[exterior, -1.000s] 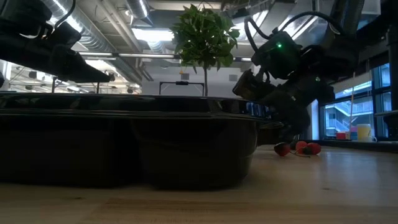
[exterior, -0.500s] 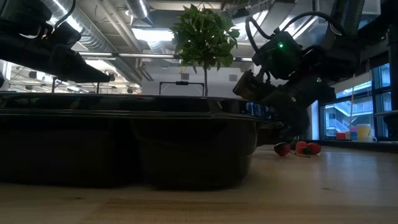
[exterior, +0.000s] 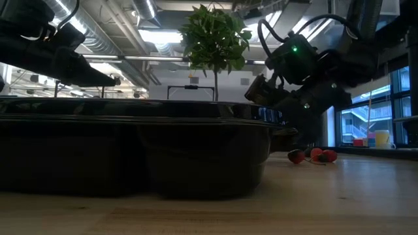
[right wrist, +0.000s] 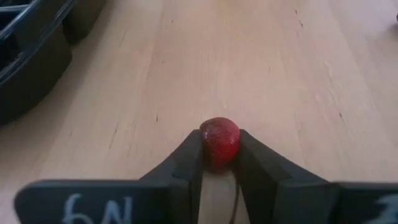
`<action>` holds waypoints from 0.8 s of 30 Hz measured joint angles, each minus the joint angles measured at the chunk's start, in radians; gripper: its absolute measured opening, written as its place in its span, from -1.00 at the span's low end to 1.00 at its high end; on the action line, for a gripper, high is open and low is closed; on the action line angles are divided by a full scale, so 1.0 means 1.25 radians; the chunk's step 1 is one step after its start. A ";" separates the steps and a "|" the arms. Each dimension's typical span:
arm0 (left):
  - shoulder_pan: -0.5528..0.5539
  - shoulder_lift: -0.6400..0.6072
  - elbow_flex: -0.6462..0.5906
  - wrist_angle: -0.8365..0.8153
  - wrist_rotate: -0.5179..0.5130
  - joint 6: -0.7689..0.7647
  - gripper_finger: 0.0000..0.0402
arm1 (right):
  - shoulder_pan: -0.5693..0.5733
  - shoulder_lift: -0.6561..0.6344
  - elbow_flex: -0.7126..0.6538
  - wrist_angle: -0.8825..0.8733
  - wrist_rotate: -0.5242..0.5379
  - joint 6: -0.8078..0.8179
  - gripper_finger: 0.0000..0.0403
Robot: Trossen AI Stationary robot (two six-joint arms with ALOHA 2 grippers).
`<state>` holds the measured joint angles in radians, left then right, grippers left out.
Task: Pick and placing Produce into tupperware
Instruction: Put the left red cherry into the left side of the black container
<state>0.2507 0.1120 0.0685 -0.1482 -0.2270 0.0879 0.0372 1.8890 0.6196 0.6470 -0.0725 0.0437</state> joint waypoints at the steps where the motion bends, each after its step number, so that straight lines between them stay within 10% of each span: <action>1: 0.000 0.000 0.000 0.000 0.000 0.000 -0.21 | 0.000 -0.004 0.003 -0.006 -0.004 0.000 -0.57; 24: 0.000 0.000 0.000 0.000 0.000 0.000 -0.21 | 0.064 -0.076 0.378 -0.364 -0.007 -0.209 -0.55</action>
<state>0.2508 0.1120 0.0685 -0.1486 -0.2268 0.0880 0.1168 1.7934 1.0924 0.1917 -0.0818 -0.2173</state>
